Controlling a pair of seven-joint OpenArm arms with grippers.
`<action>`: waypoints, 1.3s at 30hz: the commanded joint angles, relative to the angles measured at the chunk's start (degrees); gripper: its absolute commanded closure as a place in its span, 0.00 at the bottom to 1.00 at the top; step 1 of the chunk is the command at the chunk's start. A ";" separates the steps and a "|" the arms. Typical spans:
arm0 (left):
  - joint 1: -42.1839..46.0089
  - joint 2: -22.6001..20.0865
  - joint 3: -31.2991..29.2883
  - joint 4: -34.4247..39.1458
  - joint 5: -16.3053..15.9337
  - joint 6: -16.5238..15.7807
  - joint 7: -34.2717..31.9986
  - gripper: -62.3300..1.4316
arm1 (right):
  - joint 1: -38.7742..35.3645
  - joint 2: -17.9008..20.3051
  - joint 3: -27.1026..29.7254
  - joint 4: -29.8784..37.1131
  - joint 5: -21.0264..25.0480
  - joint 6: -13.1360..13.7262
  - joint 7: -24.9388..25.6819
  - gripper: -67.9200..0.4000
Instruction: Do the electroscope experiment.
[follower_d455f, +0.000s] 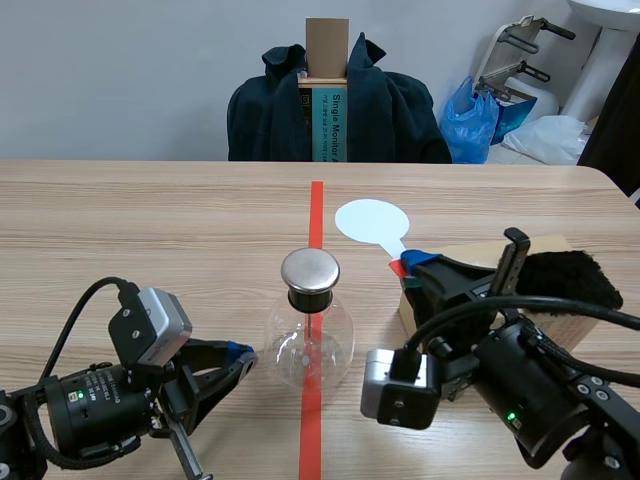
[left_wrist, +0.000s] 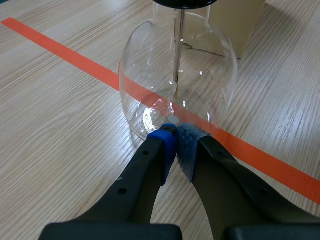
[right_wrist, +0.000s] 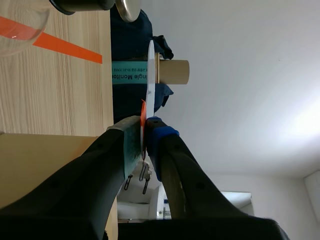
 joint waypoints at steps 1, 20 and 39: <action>-0.17 0.15 -0.31 0.87 -0.39 0.15 -0.79 0.93 | 0.52 0.81 0.44 0.48 -0.11 -2.14 1.49 0.98; -0.17 0.13 -0.31 0.87 -0.39 0.15 -0.79 0.93 | 0.48 0.79 0.44 0.48 -2.16 -6.23 13.75 0.98; -0.17 0.13 -0.31 0.87 -0.39 0.15 -0.76 0.93 | -1.90 0.79 0.44 0.48 -2.58 -6.69 16.68 0.98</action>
